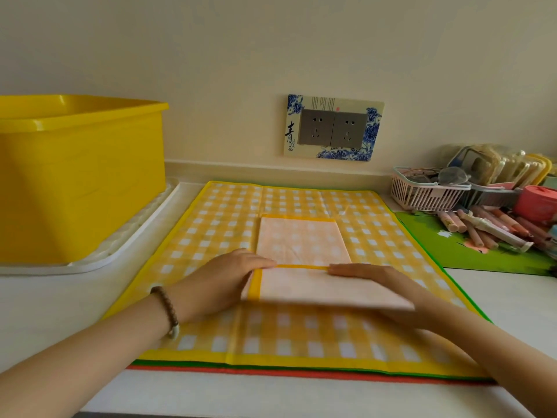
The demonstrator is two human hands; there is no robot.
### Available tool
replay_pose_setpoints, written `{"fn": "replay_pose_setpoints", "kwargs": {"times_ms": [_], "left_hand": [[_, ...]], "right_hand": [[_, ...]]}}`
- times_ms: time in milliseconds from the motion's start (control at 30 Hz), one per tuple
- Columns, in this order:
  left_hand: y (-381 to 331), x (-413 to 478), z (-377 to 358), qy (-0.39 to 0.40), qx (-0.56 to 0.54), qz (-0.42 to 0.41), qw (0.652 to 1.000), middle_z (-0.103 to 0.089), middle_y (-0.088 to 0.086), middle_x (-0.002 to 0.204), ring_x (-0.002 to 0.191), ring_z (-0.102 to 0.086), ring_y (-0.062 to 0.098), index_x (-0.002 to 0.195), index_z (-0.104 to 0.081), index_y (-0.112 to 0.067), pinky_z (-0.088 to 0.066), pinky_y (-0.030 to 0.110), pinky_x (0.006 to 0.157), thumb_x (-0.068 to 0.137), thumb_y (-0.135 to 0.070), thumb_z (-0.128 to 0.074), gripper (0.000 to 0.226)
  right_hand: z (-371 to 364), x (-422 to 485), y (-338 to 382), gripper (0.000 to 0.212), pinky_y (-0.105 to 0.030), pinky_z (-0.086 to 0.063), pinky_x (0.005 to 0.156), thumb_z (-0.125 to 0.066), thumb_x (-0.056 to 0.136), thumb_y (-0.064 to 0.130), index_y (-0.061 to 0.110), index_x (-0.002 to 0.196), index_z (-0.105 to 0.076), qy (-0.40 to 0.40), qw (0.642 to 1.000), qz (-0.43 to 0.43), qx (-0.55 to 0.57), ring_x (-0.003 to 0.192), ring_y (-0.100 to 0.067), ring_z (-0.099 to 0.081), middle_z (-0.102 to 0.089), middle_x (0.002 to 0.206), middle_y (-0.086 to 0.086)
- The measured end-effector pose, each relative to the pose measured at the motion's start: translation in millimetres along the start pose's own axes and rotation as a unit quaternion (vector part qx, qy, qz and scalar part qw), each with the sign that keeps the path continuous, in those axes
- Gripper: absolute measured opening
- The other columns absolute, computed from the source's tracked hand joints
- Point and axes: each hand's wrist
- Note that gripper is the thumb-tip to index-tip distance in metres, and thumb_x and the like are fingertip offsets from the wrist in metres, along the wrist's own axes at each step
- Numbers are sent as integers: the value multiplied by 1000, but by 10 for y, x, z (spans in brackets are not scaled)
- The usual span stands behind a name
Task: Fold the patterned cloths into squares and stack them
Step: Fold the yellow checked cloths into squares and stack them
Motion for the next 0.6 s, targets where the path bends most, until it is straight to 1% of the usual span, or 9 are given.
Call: {"fn": "replay_pose_setpoints", "kwargs": {"times_ms": [67,100,133,200,300,400,433,533,600], "left_hand": [[-7,78,44,-49,-124,28,991,-67,-8,108,98,-60,3,106,-70,-23,-44,17,84,86,-47,-57,34],[-3,124,56,-74,-151,56,984,-70,-10,88,79,-61,1,84,-71,-24,-44,19,70,82,-55,-56,34],[18,171,53,-97,-136,88,982,-64,-10,69,63,-56,0,65,-63,-24,-38,18,58,81,-53,-59,34],[58,248,19,-125,-110,136,977,-54,-12,55,51,-50,-1,55,-53,-22,-33,14,50,82,-42,-66,36],[78,298,-10,-134,-159,156,966,-63,-14,65,56,-57,-4,70,-66,-22,-38,9,53,83,-39,-67,21],[128,357,-32,-140,-165,160,963,-58,-12,63,56,-53,-2,70,-60,-22,-37,13,55,82,-34,-69,20],[148,389,-44,-137,-163,173,962,-60,-9,66,60,-55,2,77,-59,-19,-39,17,58,81,-34,-70,19],[184,482,-32,-107,-124,234,958,-62,-4,83,76,-59,11,114,-48,-17,-42,22,65,76,-39,-73,51],[158,550,27,-79,-95,236,964,-58,0,106,93,-56,13,133,-35,-18,-44,24,78,75,-37,-74,73]], "right_hand": [[18,60,49,23,0,-39,78,-55,91,38,23,105,-66,-68,993,-56,76,92,15,-58,-64,102,22],[15,107,60,15,-3,-40,68,-56,92,26,17,96,-68,-96,987,-78,99,79,9,-59,-66,89,17],[1,161,33,14,-7,-39,62,-56,92,19,14,88,-69,-119,984,-87,98,72,3,-58,-67,80,15],[-23,251,-2,16,-15,-38,57,-59,90,15,18,76,-66,-157,973,-106,131,60,7,-53,-66,64,18],[-24,336,-76,4,-20,-39,53,-65,87,21,19,84,-68,-205,950,-149,183,49,4,-49,-69,66,10],[-33,398,-117,8,-23,-43,50,-69,83,26,22,86,-63,-226,938,-195,177,45,-1,-50,-69,69,4],[-36,417,-112,11,-22,-44,51,-71,82,26,23,86,-62,-227,935,-206,177,45,-1,-52,-69,69,3],[-37,472,-107,24,-22,-42,48,-76,77,25,21,91,-57,-231,926,-230,191,48,-5,-53,-67,71,0],[-45,518,-117,29,-24,-41,47,-76,77,23,20,94,-54,-231,925,-240,184,52,-9,-54,-65,74,0]]}}
Point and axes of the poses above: each hand's wrist, its own x-axis towards the middle knuckle, its own z-axis out of the back of the hand, y = z × x
